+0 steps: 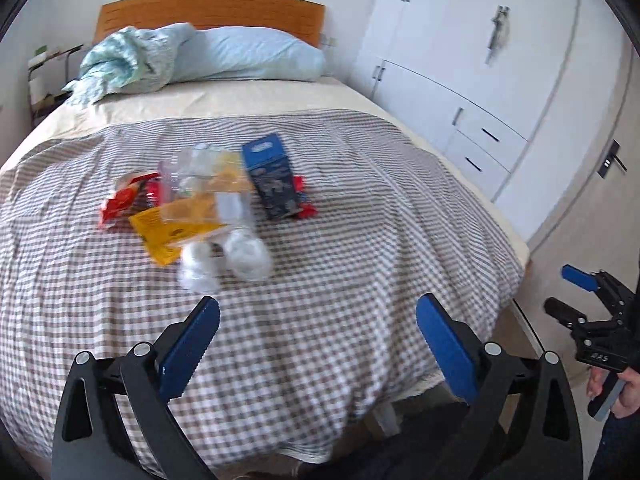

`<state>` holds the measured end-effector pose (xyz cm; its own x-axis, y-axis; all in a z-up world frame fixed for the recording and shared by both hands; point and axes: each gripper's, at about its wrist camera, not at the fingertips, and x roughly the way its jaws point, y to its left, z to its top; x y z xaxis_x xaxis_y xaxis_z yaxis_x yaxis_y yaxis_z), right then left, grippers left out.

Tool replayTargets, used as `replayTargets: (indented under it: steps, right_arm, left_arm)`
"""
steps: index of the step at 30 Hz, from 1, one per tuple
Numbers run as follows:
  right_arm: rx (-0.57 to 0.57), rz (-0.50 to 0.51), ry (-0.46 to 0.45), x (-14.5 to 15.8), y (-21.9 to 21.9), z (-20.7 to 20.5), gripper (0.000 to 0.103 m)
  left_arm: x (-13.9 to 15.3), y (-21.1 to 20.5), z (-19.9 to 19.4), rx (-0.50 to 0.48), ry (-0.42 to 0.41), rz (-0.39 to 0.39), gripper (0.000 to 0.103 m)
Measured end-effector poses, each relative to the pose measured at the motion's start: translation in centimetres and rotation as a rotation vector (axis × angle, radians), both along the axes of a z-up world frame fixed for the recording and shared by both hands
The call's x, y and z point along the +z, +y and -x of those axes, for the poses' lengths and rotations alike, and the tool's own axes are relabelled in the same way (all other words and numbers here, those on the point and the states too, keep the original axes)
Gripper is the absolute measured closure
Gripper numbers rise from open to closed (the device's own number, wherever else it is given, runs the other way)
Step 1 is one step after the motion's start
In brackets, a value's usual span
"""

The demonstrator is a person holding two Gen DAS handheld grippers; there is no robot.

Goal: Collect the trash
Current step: 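Move both open tools back over the trash on the bed, then grasp the clear plastic clamshell with left tool while right tool grasps the blue box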

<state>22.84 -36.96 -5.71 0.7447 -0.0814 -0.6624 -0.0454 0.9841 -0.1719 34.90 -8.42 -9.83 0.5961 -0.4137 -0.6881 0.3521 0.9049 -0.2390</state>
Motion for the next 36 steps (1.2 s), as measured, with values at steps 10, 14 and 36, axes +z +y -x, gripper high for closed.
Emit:
replayTargets:
  steps: [10,14,36]
  right_arm:
    - [0.153,-0.033,-0.053,0.6,8.2,-8.2,0.028]
    - [0.171,-0.030,-0.020,-0.6,9.6,-10.8,0.028]
    - [0.108,0.020,0.099,-4.2,16.8,-28.8,0.028]
  left_arm:
    - [-3.1,9.9,-15.4,0.135,0.204,0.253,0.008]
    - [-4.1,10.0,-21.8,0.194,0.197,0.185,0.008]
    - [-6.3,10.3,-24.9,0.076,0.252,0.419,0.040]
